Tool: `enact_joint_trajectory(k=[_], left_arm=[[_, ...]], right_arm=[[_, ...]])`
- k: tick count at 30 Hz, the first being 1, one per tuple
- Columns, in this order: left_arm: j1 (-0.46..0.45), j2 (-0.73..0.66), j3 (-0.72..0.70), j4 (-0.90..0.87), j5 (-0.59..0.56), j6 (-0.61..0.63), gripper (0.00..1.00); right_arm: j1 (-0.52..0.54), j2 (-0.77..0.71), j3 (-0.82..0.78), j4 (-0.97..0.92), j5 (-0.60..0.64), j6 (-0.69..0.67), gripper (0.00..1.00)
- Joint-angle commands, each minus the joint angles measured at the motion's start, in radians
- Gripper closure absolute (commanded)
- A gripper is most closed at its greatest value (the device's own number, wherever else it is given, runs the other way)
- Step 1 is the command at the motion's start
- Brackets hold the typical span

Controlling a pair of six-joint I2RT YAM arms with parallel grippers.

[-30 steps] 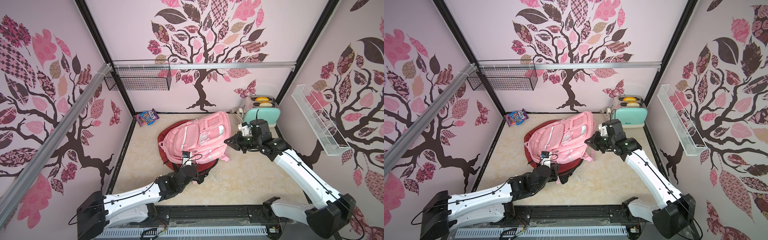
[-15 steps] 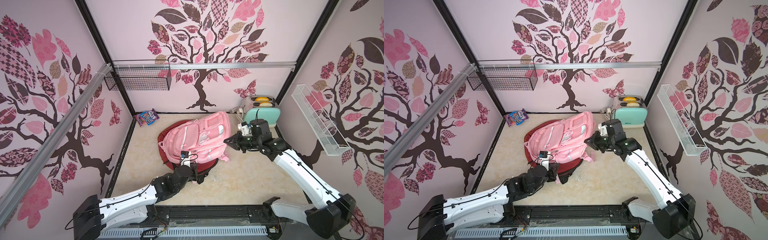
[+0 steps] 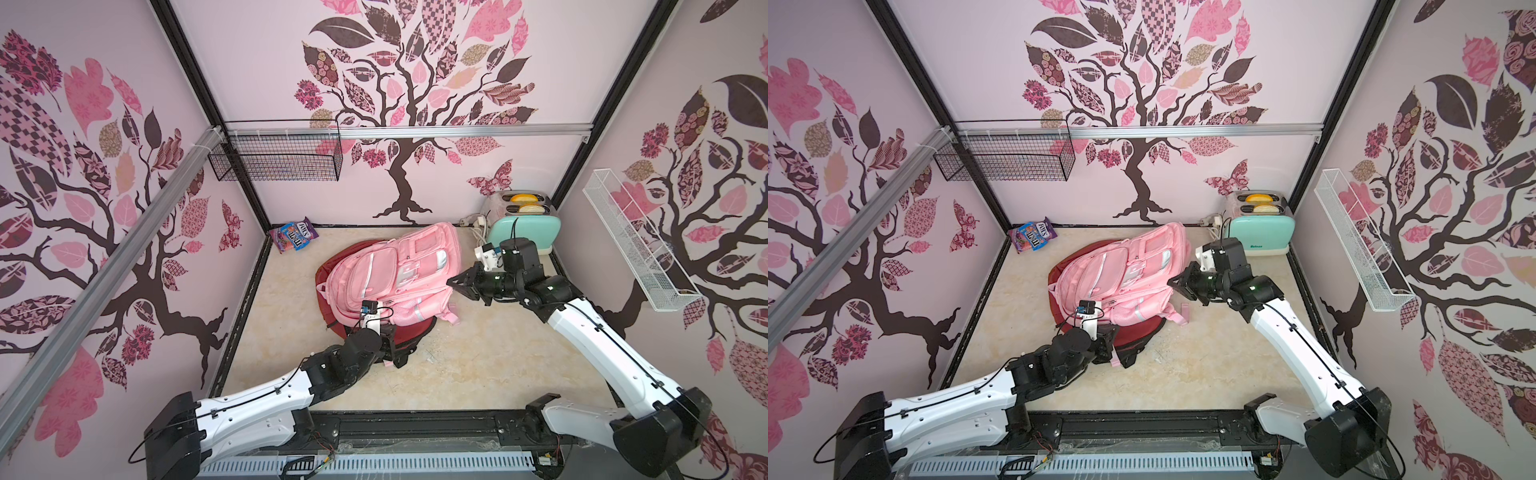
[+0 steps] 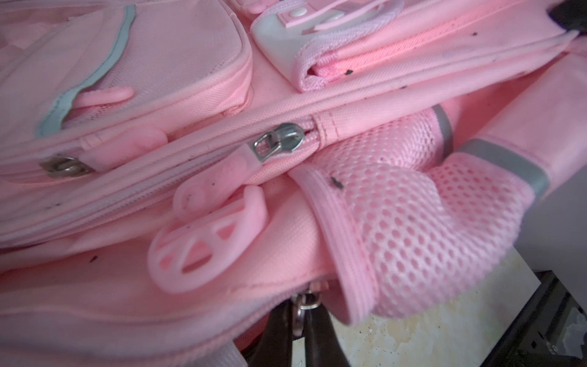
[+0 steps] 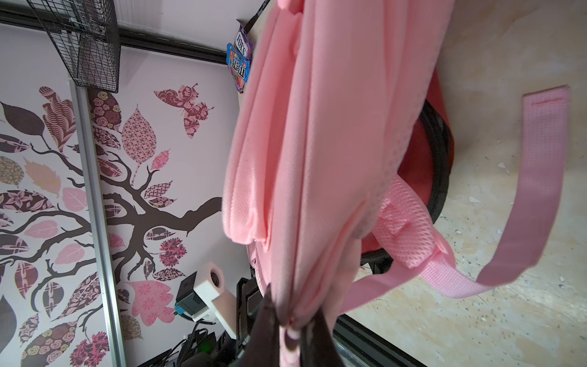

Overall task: Zip up the backpack
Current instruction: Zip the zipper on the backpack.

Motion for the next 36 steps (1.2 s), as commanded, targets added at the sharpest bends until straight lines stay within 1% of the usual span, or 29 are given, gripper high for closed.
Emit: enact_joint_trajectory(k=[1, 5, 8, 13, 16, 22, 28, 30, 32, 34, 35, 36], left_arm=[[0.012, -0.027, 0.009, -0.010, -0.021, 0.009, 0.98], [0.018, -0.040, 0.020, -0.061, -0.034, 0.001, 1.00], [0.024, -0.041, 0.027, -0.097, -0.013, -0.009, 1.00], [0.052, -0.064, 0.019, -0.168, 0.056, -0.034, 1.00], [0.055, -0.097, -0.003, -0.208, 0.045, -0.049, 1.00], [0.063, -0.125, -0.017, -0.269, 0.070, -0.062, 1.00], [0.063, -0.094, -0.004, -0.290, 0.170, -0.080, 1.00], [0.063, -0.077, -0.006, -0.283, 0.214, -0.078, 1.00], [0.063, -0.055, -0.011, -0.254, 0.253, -0.076, 1.00], [0.063, -0.029, -0.011, -0.233, 0.269, -0.087, 1.00], [0.063, -0.017, -0.013, -0.211, 0.275, -0.087, 1.00], [0.063, -0.006, -0.018, -0.188, 0.285, -0.086, 1.00]], right_arm=[[0.015, -0.054, 0.054, 0.096, -0.074, -0.040, 1.00], [0.015, -0.051, 0.064, 0.073, -0.050, -0.064, 1.00], [0.007, -0.042, 0.087, 0.018, 0.001, -0.116, 1.00], [-0.063, -0.018, 0.069, -0.022, 0.046, -0.187, 1.00], [-0.101, 0.005, 0.047, -0.022, 0.069, -0.217, 1.00], [-0.108, 0.085, 0.074, -0.024, 0.186, -0.275, 1.00], [-0.110, 0.233, 0.150, -0.029, 0.439, -0.331, 1.00], [-0.110, 0.292, 0.189, -0.029, 0.500, -0.347, 1.00], [-0.110, 0.331, 0.212, -0.019, 0.518, -0.357, 1.00], [-0.110, 0.323, 0.183, 0.037, 0.482, -0.356, 1.00], [-0.110, 0.307, 0.155, 0.072, 0.449, -0.355, 0.92], [-0.110, 0.291, 0.136, 0.090, 0.424, -0.349, 0.81]])
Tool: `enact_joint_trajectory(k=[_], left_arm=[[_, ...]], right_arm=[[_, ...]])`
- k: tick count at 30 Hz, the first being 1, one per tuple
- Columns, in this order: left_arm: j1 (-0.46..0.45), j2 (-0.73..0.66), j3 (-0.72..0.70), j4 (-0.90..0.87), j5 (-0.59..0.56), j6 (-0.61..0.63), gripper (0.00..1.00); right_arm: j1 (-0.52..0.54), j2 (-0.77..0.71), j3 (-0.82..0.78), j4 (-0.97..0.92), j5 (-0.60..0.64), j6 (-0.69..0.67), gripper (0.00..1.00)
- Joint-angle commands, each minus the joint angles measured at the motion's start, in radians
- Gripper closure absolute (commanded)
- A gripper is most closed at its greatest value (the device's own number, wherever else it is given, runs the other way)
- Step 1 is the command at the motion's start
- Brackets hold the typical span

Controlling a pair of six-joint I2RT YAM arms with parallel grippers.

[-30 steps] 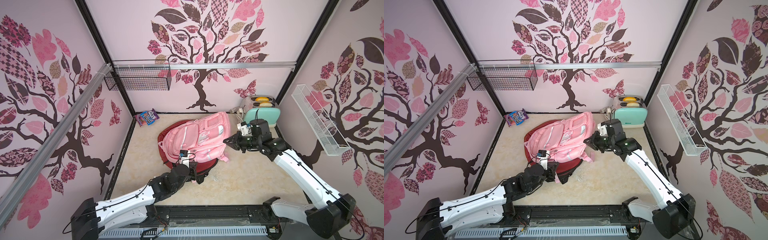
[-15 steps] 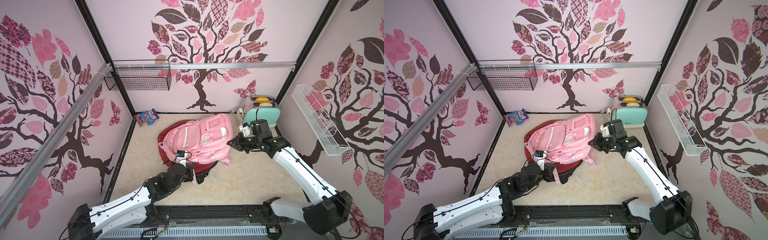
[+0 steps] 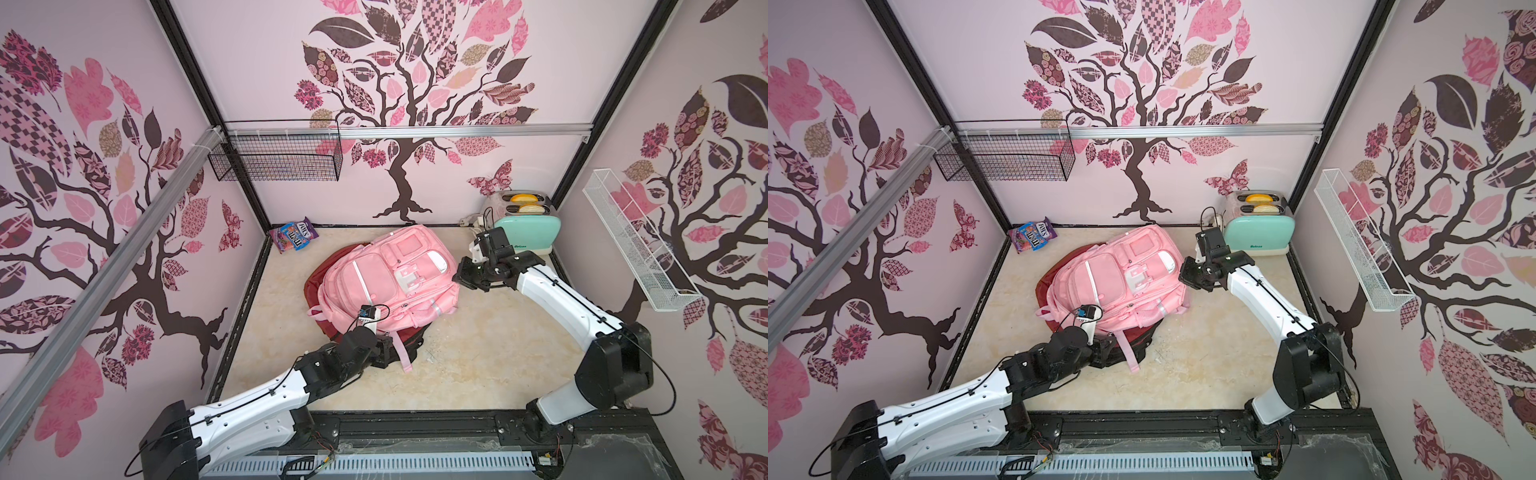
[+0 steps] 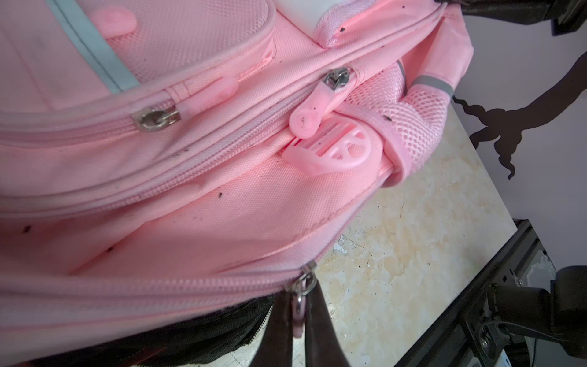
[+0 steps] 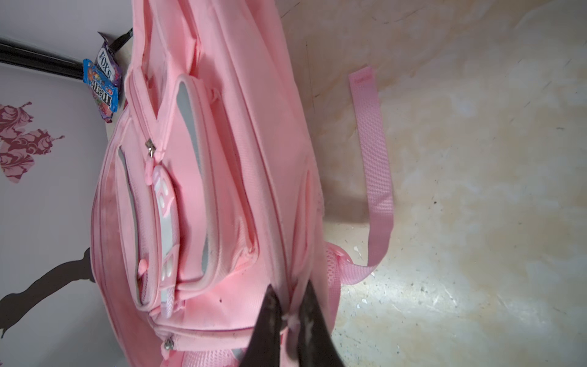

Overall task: Zip up the backpack
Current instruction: Zip the zipper on the backpack.

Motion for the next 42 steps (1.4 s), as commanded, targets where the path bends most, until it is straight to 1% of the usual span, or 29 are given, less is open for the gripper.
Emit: enact_joint_trajectory(k=[1, 2, 3, 6, 8, 10, 12, 14, 16, 19, 22, 25, 29, 36, 39, 42], left_arm=[[0.001, 0.025, -0.017, 0.034, 0.062, -0.012, 1.00], [0.001, 0.037, -0.017, 0.064, 0.071, -0.011, 1.00], [0.002, 0.057, -0.014, 0.085, 0.083, -0.009, 1.00], [0.002, 0.109, 0.014, 0.142, 0.126, -0.001, 1.00], [0.002, 0.142, 0.031, 0.187, 0.159, 0.000, 1.00], [0.002, 0.163, 0.050, 0.219, 0.183, 0.000, 1.00], [0.002, 0.180, 0.067, 0.239, 0.207, 0.006, 1.00], [0.002, 0.179, 0.077, 0.271, 0.229, 0.003, 1.00], [0.002, 0.175, 0.081, 0.290, 0.248, 0.002, 1.00], [0.002, 0.170, 0.096, 0.307, 0.277, 0.000, 1.00], [0.001, 0.166, 0.110, 0.308, 0.288, -0.003, 1.00], [0.001, 0.164, 0.119, 0.311, 0.301, -0.004, 1.00], [-0.003, 0.164, 0.131, 0.302, 0.301, 0.001, 1.00], [-0.018, 0.165, 0.130, 0.296, 0.302, -0.003, 1.00], [-0.021, 0.169, 0.124, 0.290, 0.301, -0.005, 1.00], [-0.020, 0.160, 0.122, 0.269, 0.293, -0.002, 1.00]], right_arm=[[-0.036, -0.067, -0.022, 0.179, 0.098, -0.026, 0.71], [-0.036, -0.089, -0.047, 0.185, 0.071, -0.013, 0.54], [-0.036, -0.107, -0.066, 0.180, 0.054, -0.004, 0.43], [-0.036, -0.195, -0.154, 0.186, -0.042, 0.048, 0.35], [-0.035, -0.269, -0.236, 0.219, -0.142, 0.121, 0.29], [-0.034, -0.333, -0.322, 0.266, -0.234, 0.215, 0.27], [-0.024, -0.396, -0.406, 0.308, -0.287, 0.290, 0.26], [-0.012, -0.457, -0.483, 0.339, -0.312, 0.360, 0.25], [0.016, -0.506, -0.543, 0.362, -0.308, 0.411, 0.25], [0.087, -0.555, -0.610, 0.386, -0.265, 0.477, 0.24], [0.161, -0.550, -0.682, 0.478, -0.247, 0.550, 0.24], [0.204, -0.501, -0.739, 0.610, -0.257, 0.609, 0.24], [0.230, -0.432, -0.748, 0.690, -0.254, 0.623, 0.24], [0.233, -0.362, -0.723, 0.836, -0.239, 0.616, 0.25], [0.234, -0.337, -0.701, 0.950, -0.260, 0.605, 0.29], [0.235, -0.336, -0.657, 0.944, -0.275, 0.556, 0.41]])
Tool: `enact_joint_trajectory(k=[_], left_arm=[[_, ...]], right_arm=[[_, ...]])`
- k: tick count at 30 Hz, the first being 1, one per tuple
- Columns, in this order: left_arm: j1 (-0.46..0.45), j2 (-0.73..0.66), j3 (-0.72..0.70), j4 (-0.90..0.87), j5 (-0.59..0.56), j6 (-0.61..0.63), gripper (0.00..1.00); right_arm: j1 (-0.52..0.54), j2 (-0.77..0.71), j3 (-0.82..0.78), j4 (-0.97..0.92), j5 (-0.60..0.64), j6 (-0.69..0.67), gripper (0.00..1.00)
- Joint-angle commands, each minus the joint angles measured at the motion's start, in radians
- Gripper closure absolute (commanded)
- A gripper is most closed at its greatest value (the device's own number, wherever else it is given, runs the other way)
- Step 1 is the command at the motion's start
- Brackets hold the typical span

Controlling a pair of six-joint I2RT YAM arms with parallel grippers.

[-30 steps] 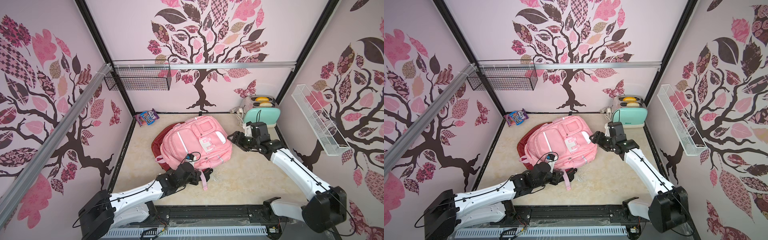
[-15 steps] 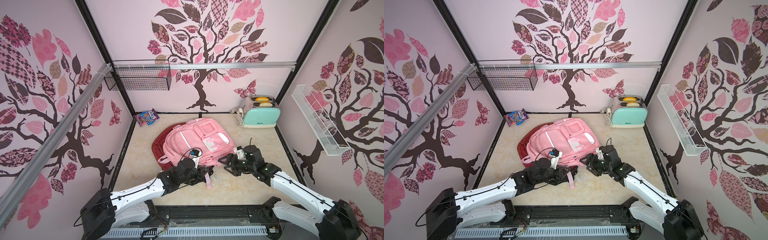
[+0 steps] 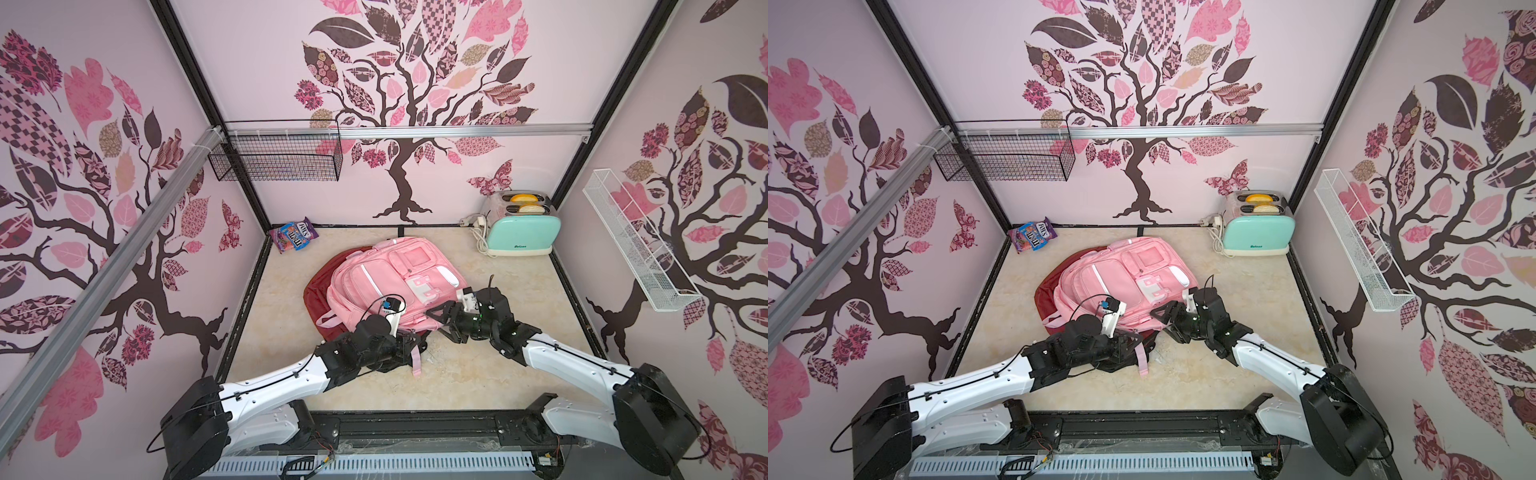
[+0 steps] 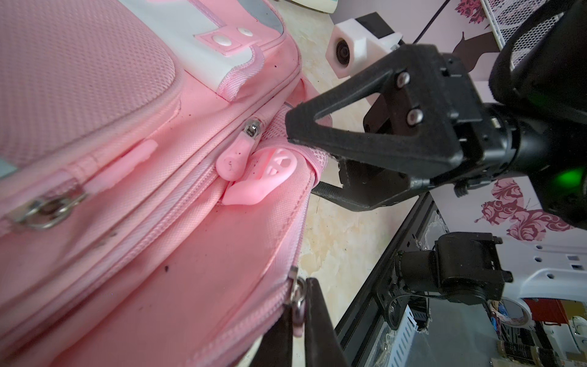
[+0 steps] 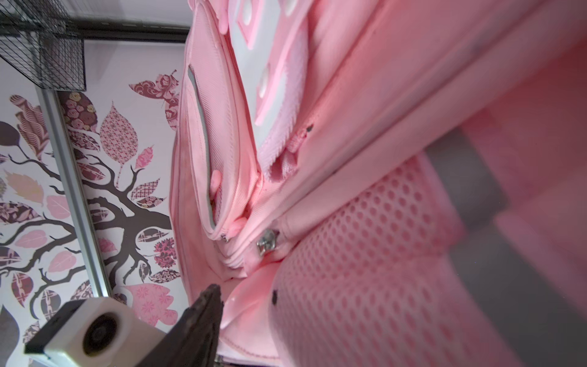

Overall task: Zip up the backpack
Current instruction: Zip the zipper on the backpack.

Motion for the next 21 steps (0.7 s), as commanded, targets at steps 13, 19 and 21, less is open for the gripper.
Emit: enact_joint_trajectory(k=[13, 19, 21], left_arm=[[0.057, -0.167, 0.020, -0.184, -0.077, 0.053, 1.00], [0.110, -0.162, -0.006, -0.276, -0.124, 0.060, 1.00], [0.110, -0.154, -0.017, -0.283, -0.136, 0.057, 1.00]], right_arm=[[-0.016, -0.070, 0.256, -0.264, -0.045, -0.344, 1.00], [-0.093, -0.033, 0.279, -0.323, -0.069, -0.402, 1.00], [-0.111, -0.015, 0.289, -0.330, -0.063, -0.412, 1.00]])
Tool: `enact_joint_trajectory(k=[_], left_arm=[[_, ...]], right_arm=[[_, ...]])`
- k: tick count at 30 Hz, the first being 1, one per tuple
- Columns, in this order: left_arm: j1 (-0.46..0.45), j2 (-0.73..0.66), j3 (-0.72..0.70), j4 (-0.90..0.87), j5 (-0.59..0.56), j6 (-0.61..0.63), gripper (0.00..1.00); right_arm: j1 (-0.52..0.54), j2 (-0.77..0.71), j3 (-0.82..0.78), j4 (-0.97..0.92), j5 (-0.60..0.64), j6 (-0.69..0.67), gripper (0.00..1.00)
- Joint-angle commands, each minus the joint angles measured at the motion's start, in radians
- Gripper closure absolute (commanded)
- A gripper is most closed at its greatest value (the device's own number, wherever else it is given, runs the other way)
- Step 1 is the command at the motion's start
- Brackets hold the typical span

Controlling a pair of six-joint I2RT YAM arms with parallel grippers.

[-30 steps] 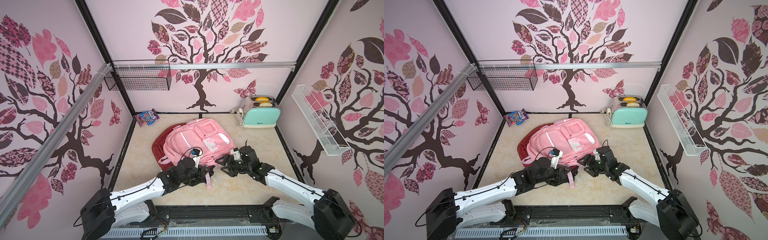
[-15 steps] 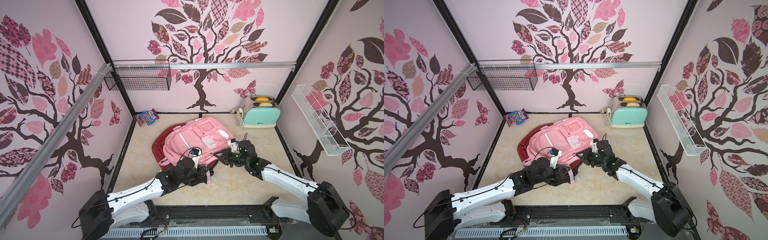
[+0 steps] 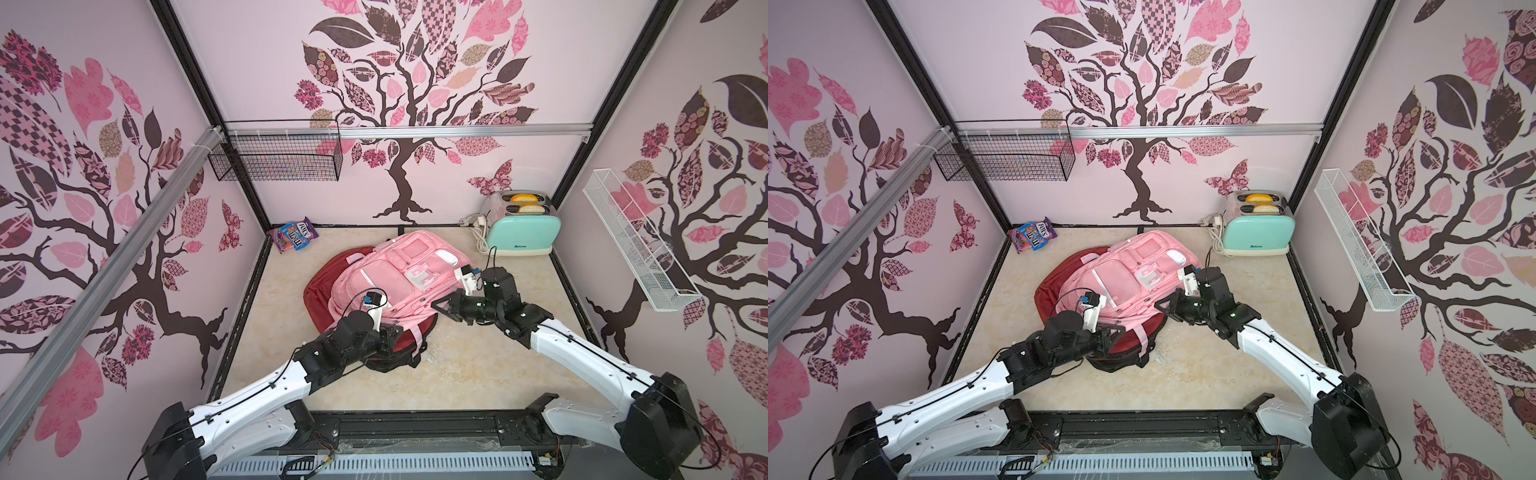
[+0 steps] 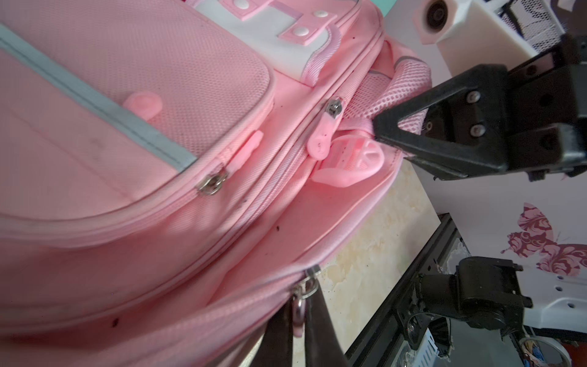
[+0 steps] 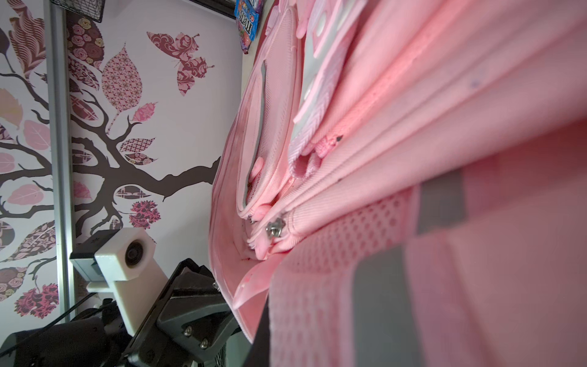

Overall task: Zip up the backpack
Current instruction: Zip the zipper on the backpack.

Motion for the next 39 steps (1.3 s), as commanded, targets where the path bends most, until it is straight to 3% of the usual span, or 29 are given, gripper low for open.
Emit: enact_joint_trajectory(k=[1, 12, 23, 26, 29, 30, 32, 39], left_arm=[[0.017, 0.010, -0.028, -0.092, -0.068, 0.007, 1.00], [0.017, 0.032, -0.075, -0.070, -0.067, -0.021, 1.00], [0.016, 0.094, -0.093, 0.067, 0.012, -0.036, 1.00], [0.016, 0.101, -0.091, 0.100, 0.023, -0.039, 1.00], [0.016, 0.111, -0.085, 0.126, 0.041, -0.039, 1.00], [0.015, 0.113, -0.083, 0.132, 0.048, -0.039, 1.00], [0.015, 0.109, -0.081, 0.144, 0.056, -0.037, 1.00], [0.014, 0.092, -0.076, 0.161, 0.078, -0.046, 1.00]], right_arm=[[-0.041, 0.015, 0.073, -0.005, -0.007, -0.075, 1.00], [-0.045, 0.181, 0.230, -0.105, 0.053, -0.141, 1.00], [-0.045, 0.145, 0.186, -0.154, 0.092, -0.116, 1.00], [-0.046, 0.127, 0.148, -0.143, 0.066, -0.069, 0.84], [-0.036, 0.078, 0.058, -0.056, 0.017, 0.058, 0.50], [-0.027, 0.060, 0.033, -0.037, 0.016, 0.094, 0.44], [0.001, 0.029, -0.017, 0.004, 0.027, 0.156, 0.38], [0.126, -0.047, -0.145, 0.134, 0.095, 0.316, 0.35]])
